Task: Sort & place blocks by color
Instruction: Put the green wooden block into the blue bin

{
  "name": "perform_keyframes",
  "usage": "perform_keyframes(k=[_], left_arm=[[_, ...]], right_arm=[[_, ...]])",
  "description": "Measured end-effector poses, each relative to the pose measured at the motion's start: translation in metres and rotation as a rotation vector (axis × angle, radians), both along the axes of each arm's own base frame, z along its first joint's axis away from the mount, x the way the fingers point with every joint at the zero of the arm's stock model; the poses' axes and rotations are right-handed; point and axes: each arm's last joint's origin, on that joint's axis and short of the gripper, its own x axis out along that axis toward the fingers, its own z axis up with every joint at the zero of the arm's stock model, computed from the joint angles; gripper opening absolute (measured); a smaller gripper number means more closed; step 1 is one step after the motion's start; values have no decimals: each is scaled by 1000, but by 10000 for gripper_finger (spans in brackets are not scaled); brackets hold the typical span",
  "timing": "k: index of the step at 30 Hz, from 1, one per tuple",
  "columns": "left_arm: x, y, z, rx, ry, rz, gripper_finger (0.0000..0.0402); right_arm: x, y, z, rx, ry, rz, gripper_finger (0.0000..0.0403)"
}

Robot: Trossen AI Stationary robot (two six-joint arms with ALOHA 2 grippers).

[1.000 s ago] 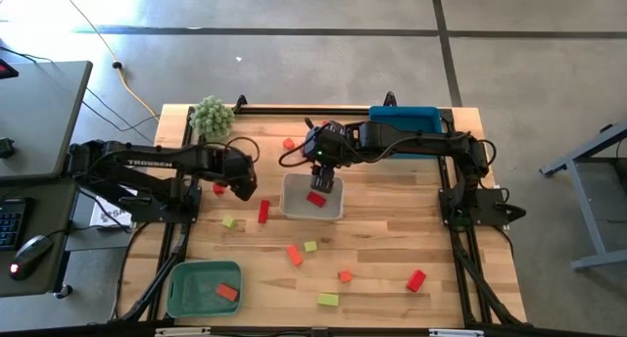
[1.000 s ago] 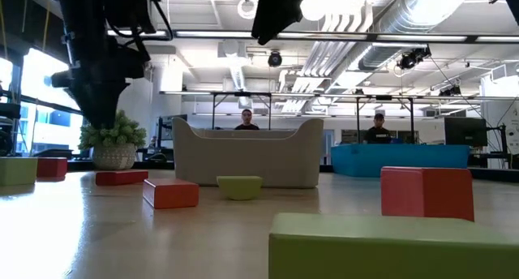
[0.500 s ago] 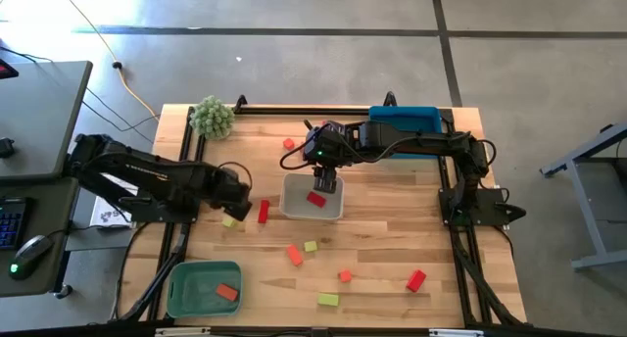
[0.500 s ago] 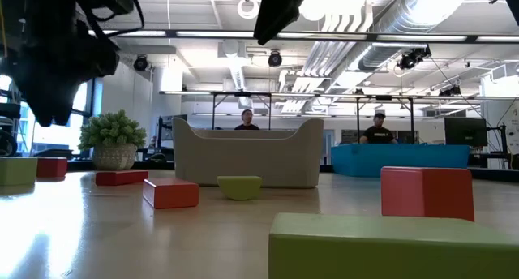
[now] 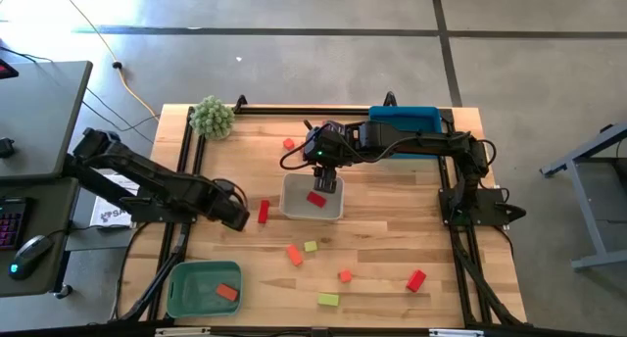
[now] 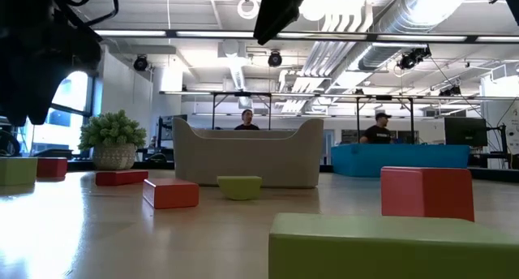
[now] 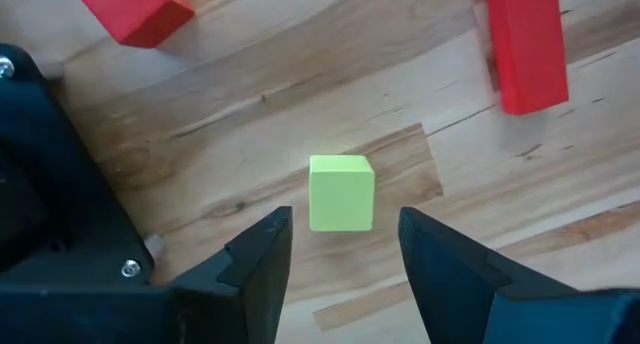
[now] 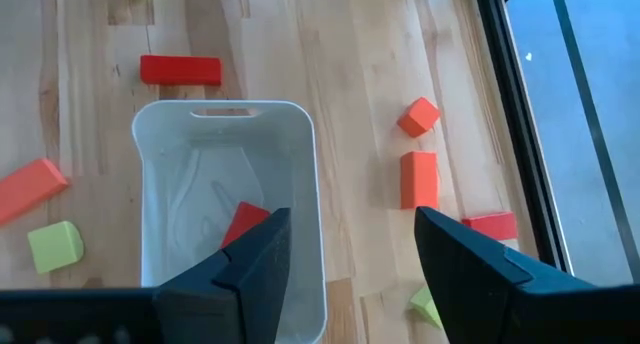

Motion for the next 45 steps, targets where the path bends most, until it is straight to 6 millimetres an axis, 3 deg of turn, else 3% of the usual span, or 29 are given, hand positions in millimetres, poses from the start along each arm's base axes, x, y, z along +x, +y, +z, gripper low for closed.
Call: perform_keyframes(k=[15, 28, 45], left_arm=[[12, -5, -13, 6, 27, 7, 174], [9, -5, -29, -22, 26, 40, 174], [19, -8, -55, -12, 174, -18, 171]], right_arm=[[0, 0, 0, 0, -3, 0, 201], [0, 0, 0, -13, 3, 20, 201], [0, 0, 0, -18, 6, 28, 201]])
